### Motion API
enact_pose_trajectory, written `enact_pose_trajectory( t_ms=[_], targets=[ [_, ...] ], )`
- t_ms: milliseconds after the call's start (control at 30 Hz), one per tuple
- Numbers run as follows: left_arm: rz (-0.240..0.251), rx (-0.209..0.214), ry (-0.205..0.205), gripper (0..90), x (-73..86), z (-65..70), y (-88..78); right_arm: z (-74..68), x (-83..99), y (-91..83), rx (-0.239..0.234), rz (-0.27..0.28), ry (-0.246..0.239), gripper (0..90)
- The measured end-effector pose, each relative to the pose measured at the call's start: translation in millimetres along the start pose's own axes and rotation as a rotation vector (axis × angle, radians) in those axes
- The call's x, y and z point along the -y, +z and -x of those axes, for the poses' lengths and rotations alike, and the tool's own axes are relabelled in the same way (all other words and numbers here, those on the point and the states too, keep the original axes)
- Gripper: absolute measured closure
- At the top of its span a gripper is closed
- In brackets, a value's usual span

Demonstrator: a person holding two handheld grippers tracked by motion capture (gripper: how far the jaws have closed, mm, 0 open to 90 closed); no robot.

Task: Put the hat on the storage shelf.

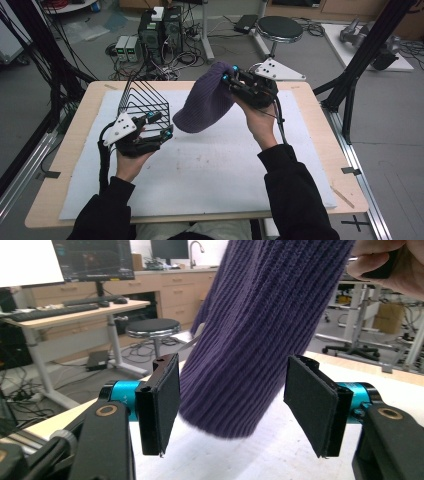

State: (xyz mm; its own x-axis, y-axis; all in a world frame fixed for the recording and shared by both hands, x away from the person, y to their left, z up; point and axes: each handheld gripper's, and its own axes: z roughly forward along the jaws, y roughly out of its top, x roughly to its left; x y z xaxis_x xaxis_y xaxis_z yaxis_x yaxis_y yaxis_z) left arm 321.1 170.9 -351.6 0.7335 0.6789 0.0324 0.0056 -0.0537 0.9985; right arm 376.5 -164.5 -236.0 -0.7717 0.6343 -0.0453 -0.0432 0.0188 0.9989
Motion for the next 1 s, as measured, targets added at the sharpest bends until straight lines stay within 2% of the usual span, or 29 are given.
enact_pose_trajectory(
  t_ms=[167, 300, 367, 433, 467, 500, 567, 667, 767, 833, 933, 1000],
  targets=[
    [-0.023, 0.058, 0.009, 39.1, -2.6, 3.3, 11.8, -3.5, 0.7, 1.4, -0.020, -0.001, 0.008, 78.6],
    [-0.046, 0.073, 0.022, 38.5, -2.6, 5.8, 20.9, -6.5, 1.5, 2.8, -0.037, -0.008, 0.008, 78.5],
    [-0.062, 0.081, 0.015, 40.1, -1.5, 5.2, 25.3, -7.8, 2.2, 3.8, -0.051, -0.011, 0.011, 78.5],
    [-0.064, 0.113, 0.012, 51.1, 0.2, 4.5, 28.5, -9.4, 2.8, 5.1, -0.066, -0.017, 0.008, 78.4],
    [-0.068, 0.133, 0.016, 59.9, 0.8, 4.7, 29.3, -10.3, 3.3, 5.7, -0.072, -0.020, 0.010, 78.3],
    [-0.073, 0.140, 0.033, 73.0, 1.1, 5.6, 29.5, -11.2, 3.6, 6.3, -0.076, -0.026, 0.009, 78.3],
    [-0.091, 0.119, 0.041, 80.9, 0.0, 6.1, 28.5, -11.2, 4.3, 7.5, -0.071, -0.039, -0.001, 78.1],
    [-0.086, 0.083, 0.033, 83.7, -3.5, -1.7, 21.6, -6.7, 4.0, 7.7, -0.040, -0.072, -0.024, 78.0],
    [-0.059, 0.031, -0.010, 84.4, -9.0, -18.8, 10.8, -0.4, 2.3, 6.5, -0.011, -0.096, -0.050, 78.0],
    [-0.031, -0.004, -0.062, 84.5, -13.3, -31.6, 3.3, 1.4, 0.4, 6.7, 0.005, -0.114, -0.076, 77.9],
    [0.001, -0.044, -0.098, 84.7, -20.5, -46.6, -5.6, -0.7, -2.8, 11.2, 0.023, -0.131, -0.124, 77.9],
    [0.006, -0.056, -0.102, 84.8, -24.5, -52.4, -9.6, -2.4, -3.4, 16.8, 0.026, -0.133, -0.134, 77.9]
  ],
)
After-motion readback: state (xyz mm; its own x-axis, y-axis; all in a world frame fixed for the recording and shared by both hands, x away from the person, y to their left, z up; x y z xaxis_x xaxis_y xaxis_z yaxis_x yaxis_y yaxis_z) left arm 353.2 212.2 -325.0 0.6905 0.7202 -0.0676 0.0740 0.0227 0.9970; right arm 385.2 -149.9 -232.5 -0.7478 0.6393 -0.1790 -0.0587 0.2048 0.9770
